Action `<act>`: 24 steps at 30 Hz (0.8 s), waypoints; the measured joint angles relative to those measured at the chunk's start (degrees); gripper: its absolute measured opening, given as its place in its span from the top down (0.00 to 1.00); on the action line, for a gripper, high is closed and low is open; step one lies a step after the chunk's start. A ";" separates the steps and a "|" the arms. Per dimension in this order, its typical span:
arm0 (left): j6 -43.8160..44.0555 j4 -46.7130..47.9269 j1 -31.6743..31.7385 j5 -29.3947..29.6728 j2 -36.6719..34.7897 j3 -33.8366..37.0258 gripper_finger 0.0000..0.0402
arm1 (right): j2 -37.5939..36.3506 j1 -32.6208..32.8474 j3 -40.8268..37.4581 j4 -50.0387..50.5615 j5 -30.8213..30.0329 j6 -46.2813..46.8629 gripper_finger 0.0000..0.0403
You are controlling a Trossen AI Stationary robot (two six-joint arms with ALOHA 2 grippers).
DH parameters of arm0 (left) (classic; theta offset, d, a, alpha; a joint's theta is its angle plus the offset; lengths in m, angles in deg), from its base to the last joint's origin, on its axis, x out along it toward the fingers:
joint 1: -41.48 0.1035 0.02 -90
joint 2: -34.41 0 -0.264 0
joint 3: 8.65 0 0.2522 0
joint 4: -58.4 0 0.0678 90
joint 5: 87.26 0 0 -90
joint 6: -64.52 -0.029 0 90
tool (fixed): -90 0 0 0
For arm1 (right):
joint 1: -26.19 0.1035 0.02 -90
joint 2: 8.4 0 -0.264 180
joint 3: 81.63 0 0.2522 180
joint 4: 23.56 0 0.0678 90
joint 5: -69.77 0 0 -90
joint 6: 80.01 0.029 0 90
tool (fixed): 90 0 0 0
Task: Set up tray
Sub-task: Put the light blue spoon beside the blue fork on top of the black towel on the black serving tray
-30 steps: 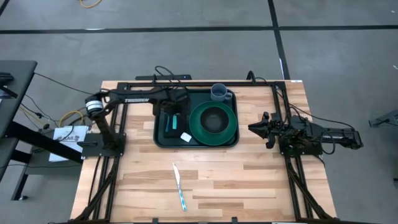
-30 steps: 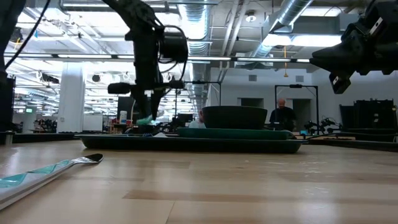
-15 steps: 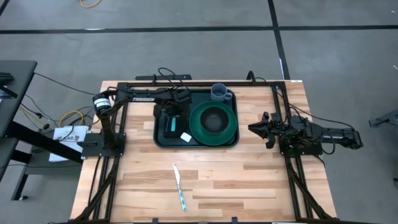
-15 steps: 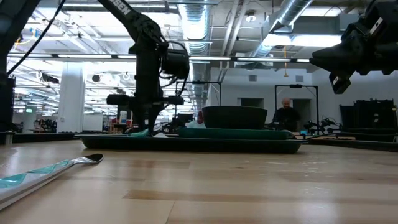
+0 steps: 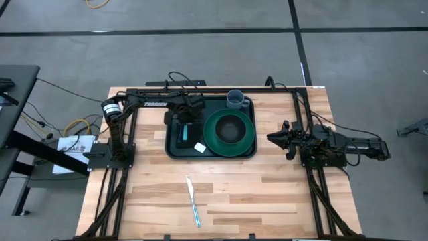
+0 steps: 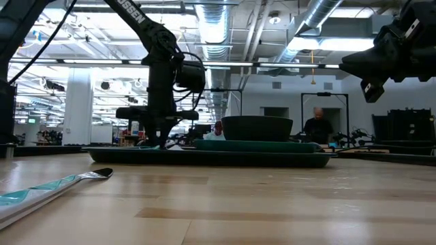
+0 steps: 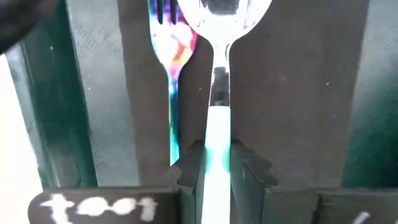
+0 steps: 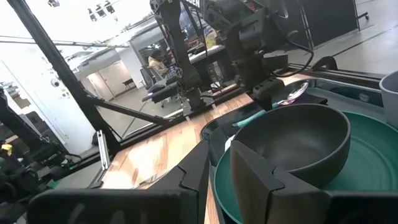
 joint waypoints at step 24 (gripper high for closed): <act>-1.32 -2.81 -0.06 -0.31 -0.01 -0.02 0.81 | 0.00 0.00 0.00 0.00 -0.02 0.01 0.85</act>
